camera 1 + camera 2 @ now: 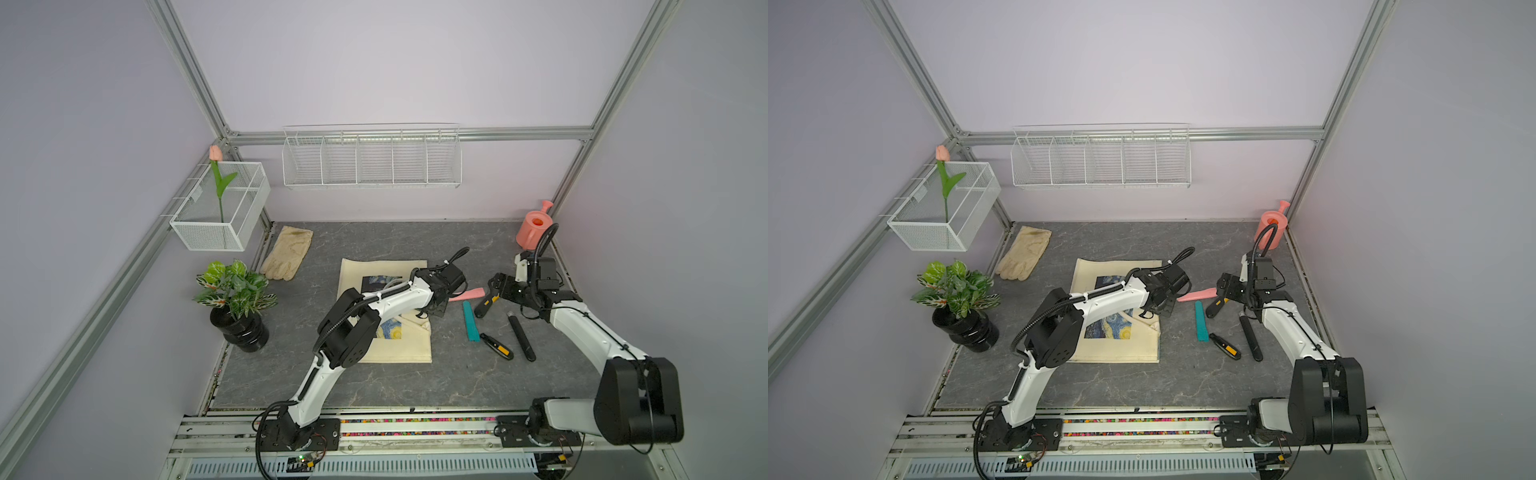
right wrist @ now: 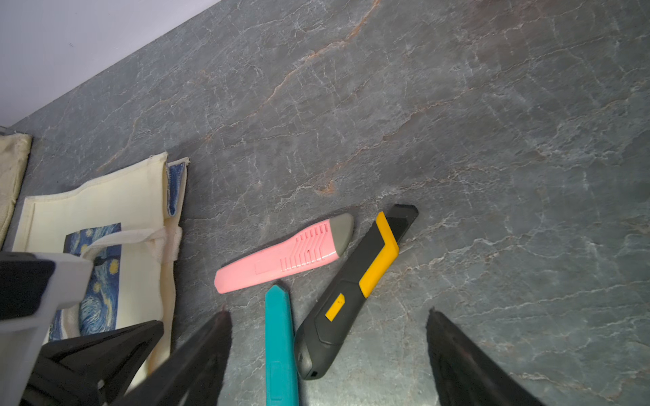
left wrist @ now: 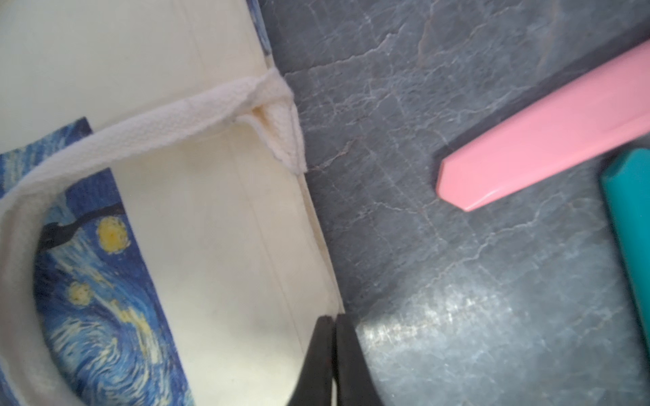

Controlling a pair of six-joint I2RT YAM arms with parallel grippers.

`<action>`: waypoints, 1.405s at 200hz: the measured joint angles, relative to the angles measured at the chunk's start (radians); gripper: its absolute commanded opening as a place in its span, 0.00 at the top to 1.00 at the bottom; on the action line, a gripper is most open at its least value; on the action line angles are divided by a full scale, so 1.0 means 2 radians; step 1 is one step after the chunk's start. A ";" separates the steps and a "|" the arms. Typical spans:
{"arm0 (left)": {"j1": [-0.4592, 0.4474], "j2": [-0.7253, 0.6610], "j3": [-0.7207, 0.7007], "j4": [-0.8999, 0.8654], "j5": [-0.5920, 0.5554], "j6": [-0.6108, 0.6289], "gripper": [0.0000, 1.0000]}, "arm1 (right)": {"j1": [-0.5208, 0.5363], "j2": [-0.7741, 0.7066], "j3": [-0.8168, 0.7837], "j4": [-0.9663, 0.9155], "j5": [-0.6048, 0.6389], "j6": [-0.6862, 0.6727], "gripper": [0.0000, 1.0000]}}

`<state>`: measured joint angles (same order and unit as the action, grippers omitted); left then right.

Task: Place the art knife into the pouch
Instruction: Open the pouch at the center of the board.

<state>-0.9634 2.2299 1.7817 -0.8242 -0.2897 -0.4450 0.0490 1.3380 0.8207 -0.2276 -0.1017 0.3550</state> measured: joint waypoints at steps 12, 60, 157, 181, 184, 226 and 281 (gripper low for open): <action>0.000 0.001 0.001 -0.002 0.000 0.000 1.00 | 0.000 0.000 0.000 0.000 0.000 0.000 0.11; -0.001 -0.004 0.002 -0.004 -0.002 0.002 1.00 | 0.000 0.000 -0.004 0.003 -0.009 0.000 0.11; -0.010 -0.142 0.077 -0.068 -0.037 0.029 1.00 | 0.014 0.051 -0.038 0.107 -0.143 0.065 0.11; -0.010 -0.165 0.085 -0.074 -0.045 0.037 1.00 | 0.039 0.060 -0.044 0.150 -0.170 0.091 0.11; -0.010 -0.167 0.086 -0.075 -0.046 0.038 1.00 | 0.042 0.061 -0.046 0.158 -0.172 0.096 0.11; -0.010 -0.170 0.096 -0.084 -0.056 0.051 1.00 | 0.065 0.078 -0.072 0.243 -0.207 0.153 0.11; -0.010 -0.170 0.096 -0.085 -0.061 0.056 1.00 | 0.096 0.078 -0.086 0.300 -0.221 0.195 0.12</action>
<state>-0.9829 1.8908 1.9728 -0.9951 -0.4118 -0.3321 0.2413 1.4948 0.6483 0.3725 -0.5430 0.7441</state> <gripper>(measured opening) 0.048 0.884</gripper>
